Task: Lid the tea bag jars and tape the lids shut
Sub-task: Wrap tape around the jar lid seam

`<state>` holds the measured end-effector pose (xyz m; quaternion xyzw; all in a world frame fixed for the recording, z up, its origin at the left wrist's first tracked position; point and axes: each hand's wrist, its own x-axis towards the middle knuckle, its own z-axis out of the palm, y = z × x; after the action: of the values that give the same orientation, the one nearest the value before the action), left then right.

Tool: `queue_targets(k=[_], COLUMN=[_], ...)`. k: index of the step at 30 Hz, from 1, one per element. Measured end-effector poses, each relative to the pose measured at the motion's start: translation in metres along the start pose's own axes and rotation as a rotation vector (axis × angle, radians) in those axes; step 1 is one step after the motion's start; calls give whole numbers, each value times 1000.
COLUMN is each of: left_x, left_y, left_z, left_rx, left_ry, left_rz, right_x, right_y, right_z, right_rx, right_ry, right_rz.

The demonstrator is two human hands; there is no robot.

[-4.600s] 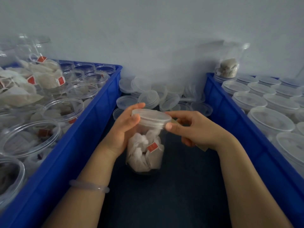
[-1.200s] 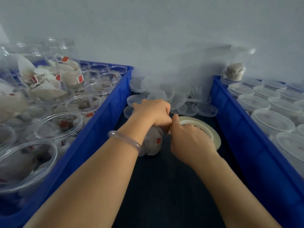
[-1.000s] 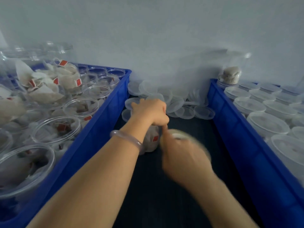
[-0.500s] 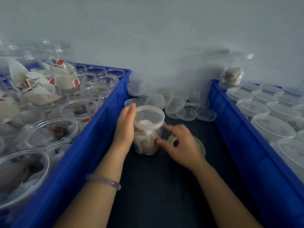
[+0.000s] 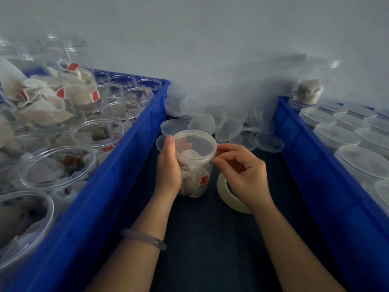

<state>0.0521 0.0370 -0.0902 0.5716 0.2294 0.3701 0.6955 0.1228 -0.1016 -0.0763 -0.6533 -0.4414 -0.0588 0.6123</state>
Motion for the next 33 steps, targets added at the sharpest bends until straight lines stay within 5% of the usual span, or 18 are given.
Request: queue_targets(k=[12, 17, 24, 29, 33], left_x=[4, -2, -6, -8, -10], left_y=[-3, -3, 1, 0, 6], left_z=[1, 8, 16, 15, 16], left_rx=[-43, -22, 112, 339, 116], left_ry=[-11, 60, 172, 121, 176], left_rz=[24, 7, 91, 271, 100], right_x=[12, -8, -53, -24, -3], right_y=[-5, -24, -53, -51, -41], right_z=[1, 9, 53, 68, 72], right_rx=[-13, -30, 182, 164, 173], right_ry=[17, 431, 31, 151, 271], right_rz=[271, 319, 318, 502, 531])
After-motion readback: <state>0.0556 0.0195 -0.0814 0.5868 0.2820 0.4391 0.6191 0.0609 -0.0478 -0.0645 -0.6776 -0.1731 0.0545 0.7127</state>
